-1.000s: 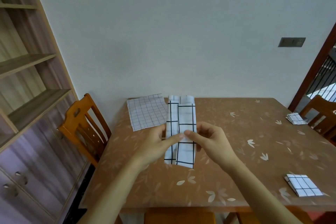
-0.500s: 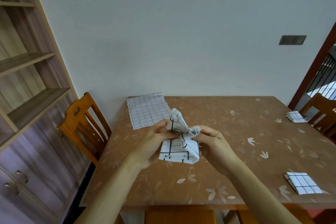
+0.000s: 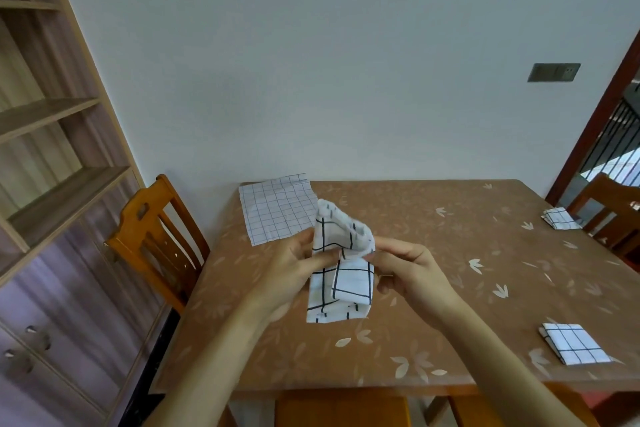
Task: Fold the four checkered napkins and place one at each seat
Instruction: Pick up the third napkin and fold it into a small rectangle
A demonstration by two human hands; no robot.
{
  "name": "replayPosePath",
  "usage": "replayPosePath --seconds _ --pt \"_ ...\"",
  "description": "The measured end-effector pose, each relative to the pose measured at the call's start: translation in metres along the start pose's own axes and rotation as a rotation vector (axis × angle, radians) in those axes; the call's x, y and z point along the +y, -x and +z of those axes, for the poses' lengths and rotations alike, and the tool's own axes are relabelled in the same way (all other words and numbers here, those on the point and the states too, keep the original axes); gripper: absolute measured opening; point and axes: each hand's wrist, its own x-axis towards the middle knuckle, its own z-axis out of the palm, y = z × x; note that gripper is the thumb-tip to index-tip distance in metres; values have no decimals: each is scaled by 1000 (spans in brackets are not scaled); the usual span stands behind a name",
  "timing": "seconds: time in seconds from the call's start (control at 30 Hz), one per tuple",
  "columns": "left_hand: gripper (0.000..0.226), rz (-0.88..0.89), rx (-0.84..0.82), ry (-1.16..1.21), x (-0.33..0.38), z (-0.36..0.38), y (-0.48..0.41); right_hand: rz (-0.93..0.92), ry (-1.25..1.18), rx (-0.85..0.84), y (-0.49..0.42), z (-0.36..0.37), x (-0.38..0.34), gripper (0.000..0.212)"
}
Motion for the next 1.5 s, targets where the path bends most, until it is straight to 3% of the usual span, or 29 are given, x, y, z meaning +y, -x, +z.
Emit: replayPosePath --seconds 0.13,0.33,0.4,0.47,0.5,0.63,0.83,0.93,1.03,1.13,1.23,1.33,1.5 --pt "11 -81 -113 112 -3 -7 -1 -41 2 23 -1 -4 2 37" --pt "43 -172 -214 235 -6 -16 -4 -61 81 -29 -3 -13 6 25" --pt "41 -157 -164 154 -5 -13 -4 -37 94 -49 -2 -13 4 31" --pt "10 -80 -101 5 -7 -11 -6 -24 143 -29 -1 -11 3 21" --pt "6 -34 -83 -48 -10 -11 -7 -15 174 -21 -1 -10 4 17" --pt "31 19 -20 -102 -23 -11 -10 142 149 -45 -3 -9 17 38" --pt "56 -16 9 -219 -50 -17 -13 163 256 33 -9 -16 43 21" --pt "50 -120 -55 -277 -69 -18 -17 174 386 77 -13 -16 64 15" --pt "23 -190 -133 -379 -86 -18 -22 213 458 18 -19 -19 80 11" --pt "19 -168 -13 -284 -107 -14 -27 262 395 42 -23 -20 92 24" --pt "14 -161 180 -160 -131 -4 -33 383 74 161 -26 -14 111 27" --pt "10 -198 262 -100 -159 5 -36 434 135 164 -23 -10 143 20" --pt "18 -438 262 36 -207 5 -42 550 169 389 -18 -22 205 17"
